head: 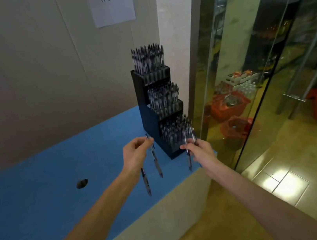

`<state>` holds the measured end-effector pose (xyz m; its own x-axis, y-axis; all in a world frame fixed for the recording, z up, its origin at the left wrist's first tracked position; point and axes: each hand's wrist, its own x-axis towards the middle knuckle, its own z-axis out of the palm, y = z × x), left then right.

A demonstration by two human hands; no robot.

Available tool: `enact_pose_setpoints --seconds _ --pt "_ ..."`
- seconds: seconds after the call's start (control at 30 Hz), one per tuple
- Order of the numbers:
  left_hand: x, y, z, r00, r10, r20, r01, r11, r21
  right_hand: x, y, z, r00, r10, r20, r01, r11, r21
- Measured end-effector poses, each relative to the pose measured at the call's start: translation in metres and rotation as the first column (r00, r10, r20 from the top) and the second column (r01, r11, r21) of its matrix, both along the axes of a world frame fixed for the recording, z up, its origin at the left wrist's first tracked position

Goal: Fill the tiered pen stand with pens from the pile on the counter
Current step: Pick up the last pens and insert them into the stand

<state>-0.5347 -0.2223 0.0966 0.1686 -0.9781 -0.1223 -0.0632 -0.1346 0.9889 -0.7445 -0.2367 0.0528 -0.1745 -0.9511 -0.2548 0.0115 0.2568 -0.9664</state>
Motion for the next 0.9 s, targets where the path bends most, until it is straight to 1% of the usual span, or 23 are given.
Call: enact_pose_setpoints --seconds 0.07,0.13,0.23,0.3,0.37,0.47,0.57,0.63,0.7,0.83,0.9 --pt "-0.013 -0.016 0.002 0.999 0.031 -0.013 -0.032 0.998 -0.054 -0.016 -0.019 0.002 0.996 -0.019 0.082 0.015 0.999 0.044" --pt "-0.023 -0.033 0.004 0.992 0.110 -0.060 -0.115 0.989 -0.096 -0.032 -0.036 0.009 0.988 -0.049 0.148 0.038 0.996 0.078" --pt "-0.042 -0.061 0.010 0.953 0.251 -0.170 -0.277 0.949 -0.149 -0.056 -0.064 0.019 0.988 -0.013 0.154 0.000 0.997 0.082" --pt "-0.056 -0.079 0.014 0.942 0.288 -0.173 -0.317 0.932 -0.178 -0.072 -0.081 0.027 0.990 0.029 0.138 -0.037 0.998 0.055" --pt "-0.070 -0.096 0.020 0.947 0.293 -0.135 -0.318 0.919 -0.235 -0.085 -0.098 0.038 0.993 0.046 0.111 -0.043 0.999 -0.031" --pt "-0.090 -0.120 0.022 0.959 0.284 0.008 -0.267 0.912 -0.312 -0.097 -0.114 0.047 0.992 0.060 0.111 -0.042 0.987 -0.156" --pt "-0.099 -0.135 0.020 0.936 0.344 0.080 -0.294 0.884 -0.362 -0.100 -0.125 0.042 0.995 0.071 0.077 -0.050 0.968 -0.245" --pt "-0.099 -0.141 0.016 0.896 0.424 0.130 -0.347 0.853 -0.389 -0.102 -0.137 0.039 0.995 0.096 -0.005 -0.093 0.952 -0.293" --pt "-0.098 -0.145 0.009 0.851 0.502 0.155 -0.406 0.815 -0.413 -0.106 -0.153 0.035 0.985 0.155 -0.077 -0.173 0.919 -0.354" --pt "-0.104 -0.151 0.001 0.746 0.642 0.174 -0.530 0.732 -0.427 -0.104 -0.178 0.036 0.947 0.296 -0.124 -0.320 0.840 -0.438" --pt "-0.109 -0.154 -0.001 0.701 0.687 0.191 -0.568 0.700 -0.433 -0.106 -0.186 0.037 0.936 0.317 -0.154 -0.351 0.792 -0.500"
